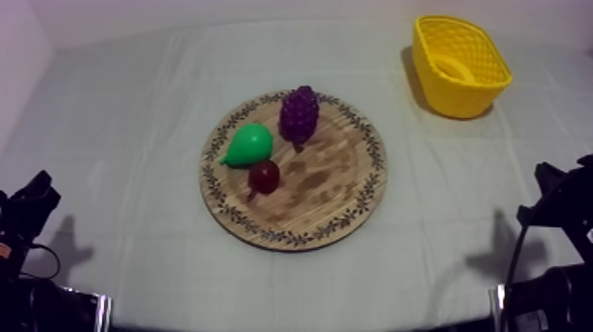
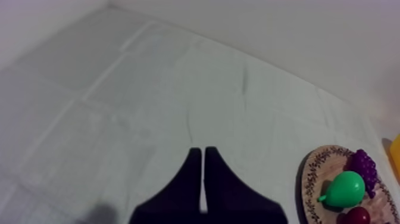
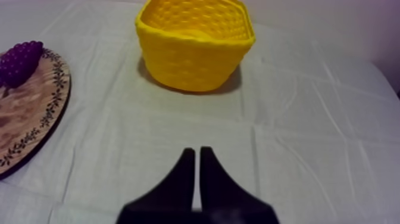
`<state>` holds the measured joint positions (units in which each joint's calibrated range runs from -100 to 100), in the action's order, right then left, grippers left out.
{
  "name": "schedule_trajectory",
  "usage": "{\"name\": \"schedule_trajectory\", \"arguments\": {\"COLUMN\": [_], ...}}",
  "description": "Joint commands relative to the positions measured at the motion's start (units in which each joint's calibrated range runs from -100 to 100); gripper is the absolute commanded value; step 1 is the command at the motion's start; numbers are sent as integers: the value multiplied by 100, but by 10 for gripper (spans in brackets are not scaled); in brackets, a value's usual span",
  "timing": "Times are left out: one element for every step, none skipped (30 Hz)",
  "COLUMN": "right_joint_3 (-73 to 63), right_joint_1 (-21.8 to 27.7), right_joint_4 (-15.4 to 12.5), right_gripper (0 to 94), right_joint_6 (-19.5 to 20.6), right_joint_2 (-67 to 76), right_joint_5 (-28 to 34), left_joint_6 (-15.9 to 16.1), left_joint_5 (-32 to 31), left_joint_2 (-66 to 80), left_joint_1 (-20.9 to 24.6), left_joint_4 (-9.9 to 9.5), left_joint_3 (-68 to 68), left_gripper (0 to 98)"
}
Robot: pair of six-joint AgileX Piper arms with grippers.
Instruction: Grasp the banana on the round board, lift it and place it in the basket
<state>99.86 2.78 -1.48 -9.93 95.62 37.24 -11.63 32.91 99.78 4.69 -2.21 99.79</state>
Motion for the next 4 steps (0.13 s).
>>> {"name": "schedule_trajectory", "arguments": {"right_joint_3": [3,3,3,3], "right_joint_1": [-3,-3,-3,-3], "right_joint_4": [-10,-10,-11,-11], "right_gripper": [6,6,6,6], "right_joint_6": [7,6,5,5], "right_joint_2": [5,5,5,5], "right_joint_5": [-21,-22,-22,-22], "left_joint_6": [0,0,1,1], "left_joint_5": [-1,-1,-1,-1], "left_joint_2": [5,5,5,5], "left_joint_1": [-2,-2,-2,-2], "left_joint_4": [3,3,3,3], "left_joint_3": [-1,-1,-1,-1], "left_gripper": [1,1,1,1]}}
